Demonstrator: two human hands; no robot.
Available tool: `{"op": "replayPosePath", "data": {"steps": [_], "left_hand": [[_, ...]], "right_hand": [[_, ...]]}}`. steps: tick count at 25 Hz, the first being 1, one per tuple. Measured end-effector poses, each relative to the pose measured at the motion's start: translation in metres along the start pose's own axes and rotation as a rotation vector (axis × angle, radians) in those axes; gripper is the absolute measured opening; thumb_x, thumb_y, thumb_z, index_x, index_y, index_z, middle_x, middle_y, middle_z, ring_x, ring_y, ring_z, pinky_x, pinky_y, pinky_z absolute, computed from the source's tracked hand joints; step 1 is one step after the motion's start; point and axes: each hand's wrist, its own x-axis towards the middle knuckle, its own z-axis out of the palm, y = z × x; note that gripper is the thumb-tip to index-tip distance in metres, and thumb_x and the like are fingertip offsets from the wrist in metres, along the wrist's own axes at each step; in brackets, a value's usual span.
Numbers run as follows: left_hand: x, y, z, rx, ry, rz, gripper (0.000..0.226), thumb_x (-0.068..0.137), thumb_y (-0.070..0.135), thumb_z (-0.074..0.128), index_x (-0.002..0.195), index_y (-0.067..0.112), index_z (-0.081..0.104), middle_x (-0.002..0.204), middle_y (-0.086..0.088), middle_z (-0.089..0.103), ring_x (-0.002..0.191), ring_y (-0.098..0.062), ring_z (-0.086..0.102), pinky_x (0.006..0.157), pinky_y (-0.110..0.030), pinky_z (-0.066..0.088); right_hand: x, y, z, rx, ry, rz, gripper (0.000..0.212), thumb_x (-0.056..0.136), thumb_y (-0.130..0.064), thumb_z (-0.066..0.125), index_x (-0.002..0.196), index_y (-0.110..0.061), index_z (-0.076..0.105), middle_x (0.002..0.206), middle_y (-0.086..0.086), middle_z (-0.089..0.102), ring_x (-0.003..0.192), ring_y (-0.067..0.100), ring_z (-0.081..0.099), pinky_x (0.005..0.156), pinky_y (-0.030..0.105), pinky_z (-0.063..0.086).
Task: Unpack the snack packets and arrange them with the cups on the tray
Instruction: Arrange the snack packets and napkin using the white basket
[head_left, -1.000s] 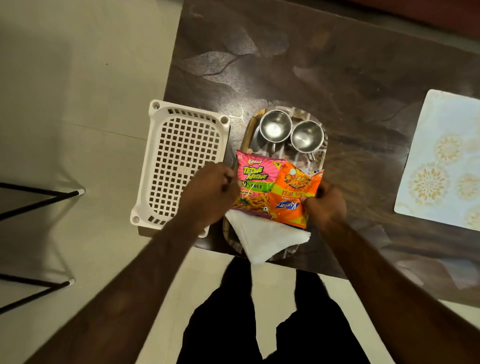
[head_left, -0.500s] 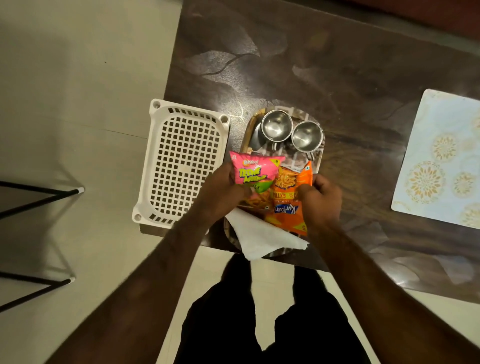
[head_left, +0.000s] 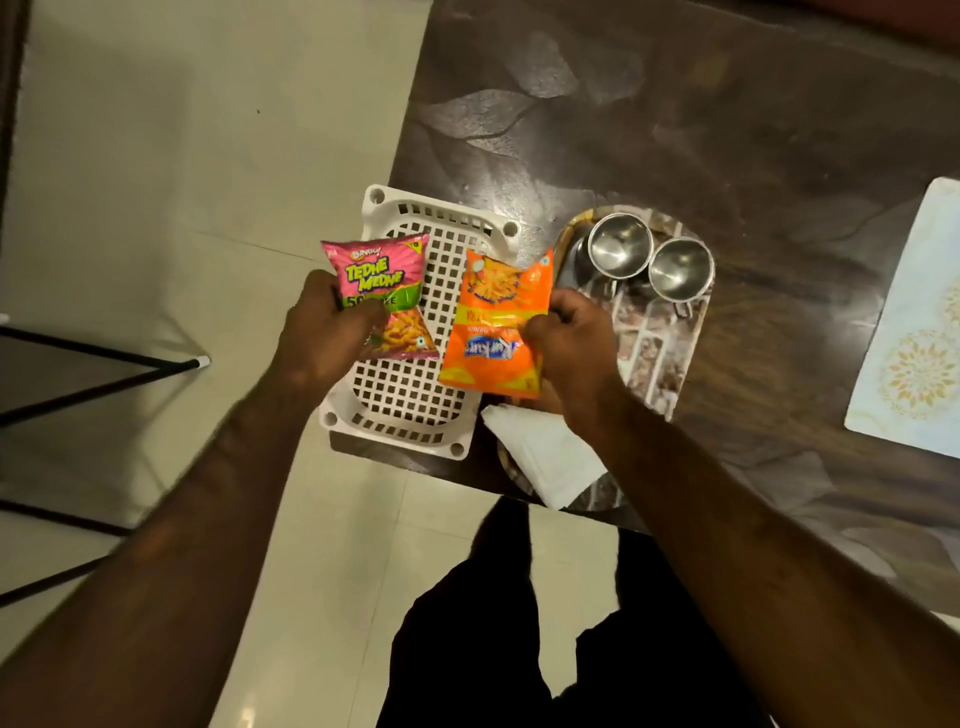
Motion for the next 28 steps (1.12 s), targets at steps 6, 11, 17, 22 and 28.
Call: {"op": "replayPosePath", "data": {"steps": [6,11,17,22,28], "left_hand": [[0.019,-0.002,0.005,0.062,-0.077,0.170,0.035,0.086,0.034,0.059,0.117,0.020,0.061,0.110,-0.001,0.068,0.101,-0.022,0.067,0.094,-0.047,0.054],[0.016,-0.008,0.015,0.315,0.153,0.363,0.048,0.084,0.041,0.059,0.127,0.018,0.055,0.120,-0.011,0.058,0.106,-0.025,0.062,0.091,-0.044,0.053],[-0.034,-0.013,0.039,0.357,-0.112,0.690,0.008,0.091,0.015,0.059,0.098,0.017,0.063,0.098,-0.001,0.064,0.084,-0.012,0.055,0.073,-0.032,0.050],[-0.073,-0.037,0.099,0.541,-0.404,0.829,0.029,0.084,0.020,0.068,0.112,0.015,0.066,0.114,-0.006,0.065,0.105,-0.026,0.059,0.087,-0.038,0.050],[-0.078,-0.022,0.124,0.722,-0.348,0.868,0.041,0.078,0.033,0.069,0.116,0.017,0.062,0.116,-0.006,0.058,0.110,-0.028,0.053,0.084,-0.045,0.050]], "right_hand": [[0.020,0.005,0.018,0.050,-0.061,-0.071,0.049,0.101,0.009,0.059,0.147,-0.006,0.053,0.117,0.010,0.075,0.101,0.020,0.077,0.084,0.035,0.067],[0.012,0.023,-0.009,-0.311,0.022,-0.155,0.060,0.094,0.008,0.062,0.147,-0.018,0.056,0.135,0.004,0.068,0.121,0.019,0.066,0.106,0.039,0.058],[-0.004,0.048,-0.070,-0.668,-0.085,-0.155,0.041,0.085,0.000,0.073,0.109,-0.032,0.067,0.099,-0.009,0.069,0.089,0.009,0.064,0.086,0.028,0.051],[-0.017,0.065,-0.097,-1.074,-0.314,-0.123,0.049,0.079,-0.035,0.085,0.125,-0.032,0.069,0.117,-0.004,0.070,0.113,0.024,0.065,0.100,0.047,0.056],[-0.015,0.075,-0.088,-1.243,-0.376,-0.137,0.039,0.086,-0.021,0.077,0.125,-0.021,0.071,0.121,0.008,0.062,0.119,0.032,0.060,0.096,0.040,0.053]]}}
